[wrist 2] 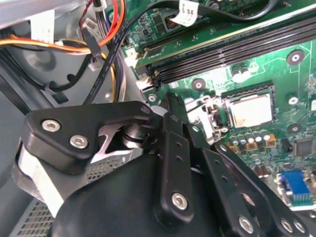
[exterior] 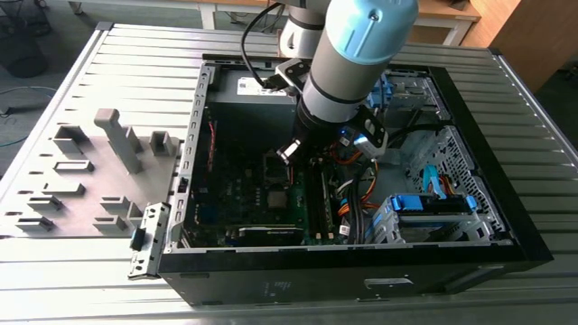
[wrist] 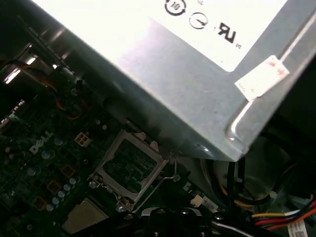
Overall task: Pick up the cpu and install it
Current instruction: 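Close the cpu cover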
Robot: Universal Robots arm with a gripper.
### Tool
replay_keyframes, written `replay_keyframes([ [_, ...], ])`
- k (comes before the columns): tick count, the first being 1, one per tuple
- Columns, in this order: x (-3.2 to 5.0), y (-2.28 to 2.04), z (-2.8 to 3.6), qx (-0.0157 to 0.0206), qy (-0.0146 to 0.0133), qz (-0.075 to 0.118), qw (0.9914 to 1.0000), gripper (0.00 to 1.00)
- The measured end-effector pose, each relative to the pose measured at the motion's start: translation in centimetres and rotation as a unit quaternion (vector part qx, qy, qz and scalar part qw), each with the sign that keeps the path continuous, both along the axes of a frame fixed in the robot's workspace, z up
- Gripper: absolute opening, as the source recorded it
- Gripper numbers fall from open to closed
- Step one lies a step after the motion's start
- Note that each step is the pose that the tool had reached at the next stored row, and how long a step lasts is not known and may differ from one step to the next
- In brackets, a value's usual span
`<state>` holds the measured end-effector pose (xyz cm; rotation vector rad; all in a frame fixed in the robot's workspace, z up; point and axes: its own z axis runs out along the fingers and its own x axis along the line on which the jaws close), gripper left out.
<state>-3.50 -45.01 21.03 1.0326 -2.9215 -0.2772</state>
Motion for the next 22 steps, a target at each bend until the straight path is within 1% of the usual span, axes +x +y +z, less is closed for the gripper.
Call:
replay_keyframes([
  [2,0.0,0.0,-0.01,0.0004,0.0,0.011,0.99994,0.11],
  [6,0.01,0.07,-0.04,0.003,-0.0001,0.015,0.99989,0.11],
  [11,-0.03,0.12,-0.1,0.0092,-0.0003,0.017,0.99982,0.11],
  [14,-0.16,0.13,-0.25,0.0118,-0.0007,0.018,0.99977,0.11],
  [16,-0.24,0.12,-0.32,0.0125,-0.0009,0.018,0.99976,0.11],
  [20,-0.25,0.13,-0.34,0.0125,-0.0008,0.018,0.99976,0.11],
  [22,-0.25,0.22,-0.36,0.0127,-0.0009,0.018,0.99976,0.11],
])
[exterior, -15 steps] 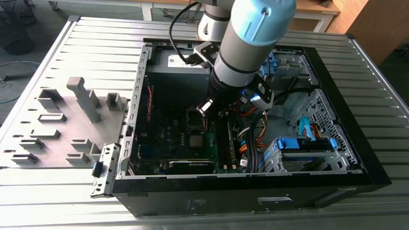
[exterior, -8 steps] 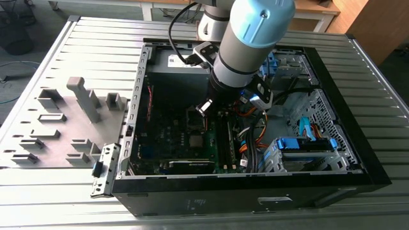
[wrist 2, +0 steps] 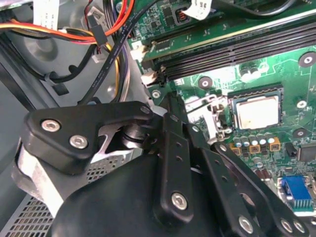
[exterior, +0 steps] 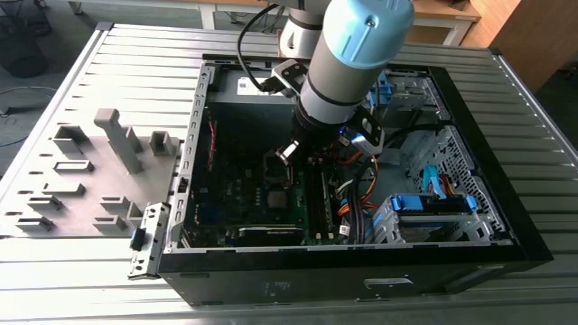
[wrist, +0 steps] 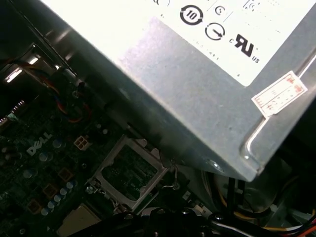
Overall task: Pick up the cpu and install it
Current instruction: 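Close the cpu cover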
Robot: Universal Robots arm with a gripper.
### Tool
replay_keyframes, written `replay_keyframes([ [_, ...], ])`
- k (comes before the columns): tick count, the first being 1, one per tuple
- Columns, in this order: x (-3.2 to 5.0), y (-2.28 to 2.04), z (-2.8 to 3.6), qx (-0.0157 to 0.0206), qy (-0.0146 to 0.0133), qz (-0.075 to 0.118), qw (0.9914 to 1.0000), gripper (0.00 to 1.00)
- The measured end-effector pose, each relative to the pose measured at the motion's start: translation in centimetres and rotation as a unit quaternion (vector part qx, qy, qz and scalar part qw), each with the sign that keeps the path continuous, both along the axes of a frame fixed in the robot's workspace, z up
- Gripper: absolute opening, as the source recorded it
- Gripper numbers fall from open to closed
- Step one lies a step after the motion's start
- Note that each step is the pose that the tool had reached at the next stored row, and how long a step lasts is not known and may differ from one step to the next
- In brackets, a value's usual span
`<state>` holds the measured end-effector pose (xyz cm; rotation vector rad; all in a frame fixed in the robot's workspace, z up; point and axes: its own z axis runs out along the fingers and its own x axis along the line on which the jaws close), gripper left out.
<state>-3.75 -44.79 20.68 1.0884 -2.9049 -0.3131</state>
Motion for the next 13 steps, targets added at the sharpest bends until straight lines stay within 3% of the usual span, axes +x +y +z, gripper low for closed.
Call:
replay_keyframes([
  [13,-0.12,0.21,-0.36,-0.0002,0.0001,0.0,1.0,0.11],
])
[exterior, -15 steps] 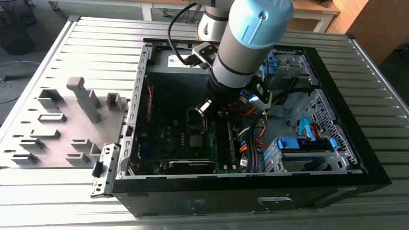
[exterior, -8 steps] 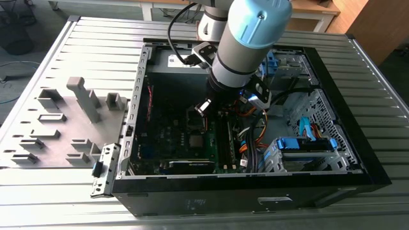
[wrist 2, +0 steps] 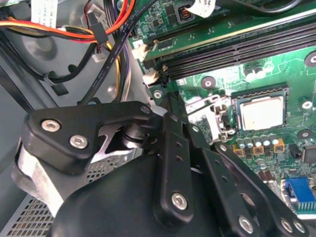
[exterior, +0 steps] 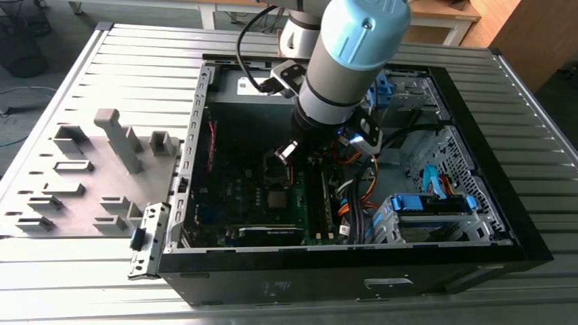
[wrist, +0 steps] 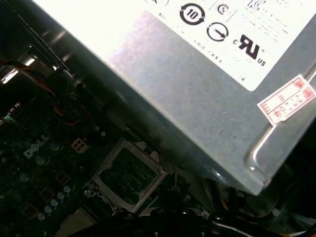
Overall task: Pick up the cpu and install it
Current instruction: 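Close the cpu cover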
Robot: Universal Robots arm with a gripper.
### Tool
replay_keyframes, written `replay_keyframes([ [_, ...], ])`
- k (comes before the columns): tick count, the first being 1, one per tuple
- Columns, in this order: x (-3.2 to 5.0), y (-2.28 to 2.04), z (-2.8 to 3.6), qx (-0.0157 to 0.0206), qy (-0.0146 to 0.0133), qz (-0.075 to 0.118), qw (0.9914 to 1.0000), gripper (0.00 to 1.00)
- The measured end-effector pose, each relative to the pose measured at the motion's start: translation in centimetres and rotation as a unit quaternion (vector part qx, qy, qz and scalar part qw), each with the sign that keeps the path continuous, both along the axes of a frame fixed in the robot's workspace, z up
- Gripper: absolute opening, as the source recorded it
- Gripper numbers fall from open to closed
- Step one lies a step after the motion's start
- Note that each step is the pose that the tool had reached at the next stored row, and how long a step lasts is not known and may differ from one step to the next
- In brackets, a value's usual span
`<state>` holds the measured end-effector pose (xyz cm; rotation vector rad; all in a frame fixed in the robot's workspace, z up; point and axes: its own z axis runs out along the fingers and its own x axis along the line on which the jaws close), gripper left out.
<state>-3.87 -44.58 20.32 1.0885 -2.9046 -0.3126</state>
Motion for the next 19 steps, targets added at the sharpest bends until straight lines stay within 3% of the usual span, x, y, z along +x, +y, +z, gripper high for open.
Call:
replay_keyframes([
  [19,-0.2,0.02,-0.35,0.0001,-0.0003,0.0,1.0,0.11],
])
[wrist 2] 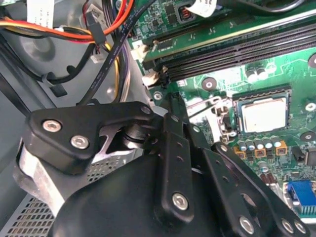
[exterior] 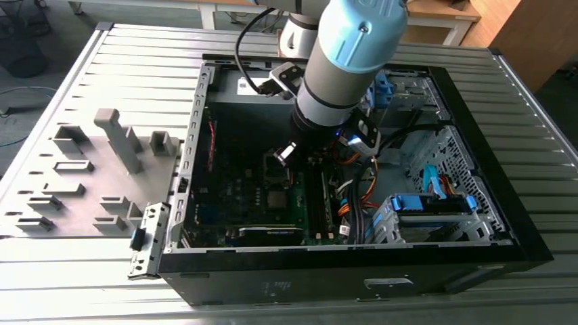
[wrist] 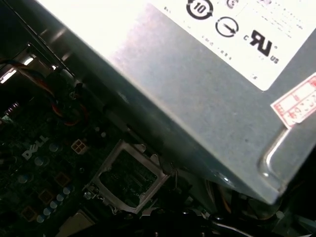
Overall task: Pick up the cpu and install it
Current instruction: 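Close the cpu cover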
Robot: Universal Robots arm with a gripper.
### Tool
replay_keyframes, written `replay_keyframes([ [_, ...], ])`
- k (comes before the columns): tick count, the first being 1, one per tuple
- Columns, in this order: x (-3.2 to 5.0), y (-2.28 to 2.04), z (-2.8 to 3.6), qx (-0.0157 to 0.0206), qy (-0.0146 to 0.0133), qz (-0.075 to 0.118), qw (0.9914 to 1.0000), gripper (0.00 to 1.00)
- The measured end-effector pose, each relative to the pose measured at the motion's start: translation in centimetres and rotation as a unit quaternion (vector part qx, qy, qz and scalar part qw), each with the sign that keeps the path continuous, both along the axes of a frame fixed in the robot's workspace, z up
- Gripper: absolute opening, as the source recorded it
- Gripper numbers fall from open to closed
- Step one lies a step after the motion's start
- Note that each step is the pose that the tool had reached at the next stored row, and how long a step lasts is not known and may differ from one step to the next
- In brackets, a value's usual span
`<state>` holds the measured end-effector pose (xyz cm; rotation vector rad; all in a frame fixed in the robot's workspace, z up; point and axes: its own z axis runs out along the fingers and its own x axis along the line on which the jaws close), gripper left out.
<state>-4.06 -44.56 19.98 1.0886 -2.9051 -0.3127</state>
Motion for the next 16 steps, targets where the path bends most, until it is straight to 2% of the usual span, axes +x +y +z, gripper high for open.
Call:
replay_keyframes([
  [16,-0.33,0.0,-0.12,-0.0001,-0.0004,0.0,1.0,0.11],
])
